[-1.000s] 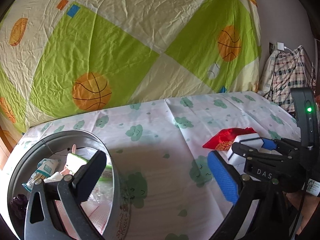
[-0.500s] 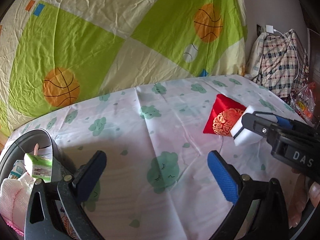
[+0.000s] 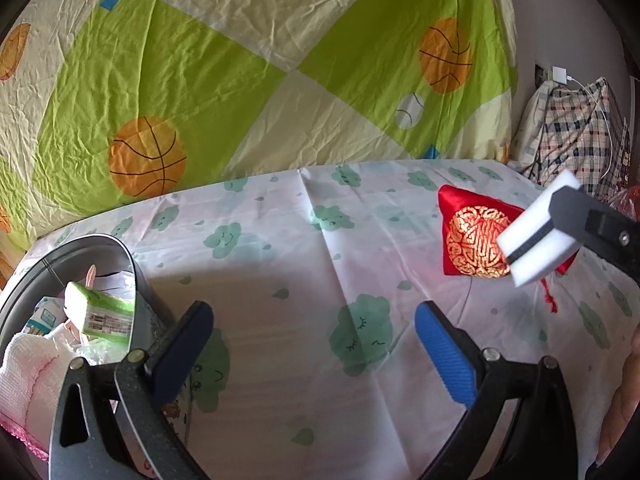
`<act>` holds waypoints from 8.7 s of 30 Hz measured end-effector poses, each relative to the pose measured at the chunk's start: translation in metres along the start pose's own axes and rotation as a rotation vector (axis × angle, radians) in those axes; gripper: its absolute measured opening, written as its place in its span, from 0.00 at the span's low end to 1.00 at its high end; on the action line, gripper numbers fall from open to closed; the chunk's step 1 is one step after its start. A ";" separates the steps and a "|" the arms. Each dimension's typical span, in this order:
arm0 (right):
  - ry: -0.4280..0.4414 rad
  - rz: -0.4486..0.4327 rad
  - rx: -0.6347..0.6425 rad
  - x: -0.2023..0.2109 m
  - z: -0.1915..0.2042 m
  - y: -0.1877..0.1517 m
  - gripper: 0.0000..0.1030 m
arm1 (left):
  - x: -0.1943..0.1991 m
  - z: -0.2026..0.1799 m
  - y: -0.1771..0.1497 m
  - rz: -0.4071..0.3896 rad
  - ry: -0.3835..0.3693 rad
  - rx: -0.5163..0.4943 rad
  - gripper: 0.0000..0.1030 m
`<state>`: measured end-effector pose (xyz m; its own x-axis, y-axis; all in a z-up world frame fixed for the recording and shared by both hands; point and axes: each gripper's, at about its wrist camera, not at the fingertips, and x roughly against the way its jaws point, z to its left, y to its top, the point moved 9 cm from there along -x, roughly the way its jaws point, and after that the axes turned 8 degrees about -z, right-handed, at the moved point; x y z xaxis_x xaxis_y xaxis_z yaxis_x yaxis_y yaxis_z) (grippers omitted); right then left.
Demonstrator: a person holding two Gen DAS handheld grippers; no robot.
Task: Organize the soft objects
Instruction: 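Lift the white sponge with the red bag caught behind it, right tool, then lower the sponge onto the bed and open the right tool, then grasp the red drawstring bag with the right tool while the left tool grasps the white sponge, then carry the sponge and red bag over the grey tin with both tools, then open the left tool to drop the sponge into the tin, then lower the red bag into the tin and open the right tool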
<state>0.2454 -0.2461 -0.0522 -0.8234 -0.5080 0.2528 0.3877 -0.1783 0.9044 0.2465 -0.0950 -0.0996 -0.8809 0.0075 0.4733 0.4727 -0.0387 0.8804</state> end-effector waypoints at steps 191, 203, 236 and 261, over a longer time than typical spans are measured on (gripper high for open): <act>-0.113 -0.054 0.310 0.001 0.136 -0.056 0.23 | 0.137 0.136 -0.022 -0.309 0.100 0.183 0.54; -0.034 -0.045 0.356 -0.009 0.180 -0.058 0.23 | 0.145 0.177 -0.025 -0.288 0.165 0.214 0.54; 0.125 0.231 0.389 -0.121 0.270 -0.066 0.23 | 0.100 0.255 -0.034 -0.082 0.236 0.217 0.54; 0.071 0.205 0.394 -0.091 0.253 -0.066 0.80 | 0.132 0.260 -0.033 -0.126 0.318 0.213 0.99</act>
<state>0.1902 0.0252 -0.0483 -0.7101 -0.5588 0.4283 0.3409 0.2593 0.9036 0.1213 0.1671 -0.0582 -0.8803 -0.3116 0.3578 0.3259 0.1507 0.9333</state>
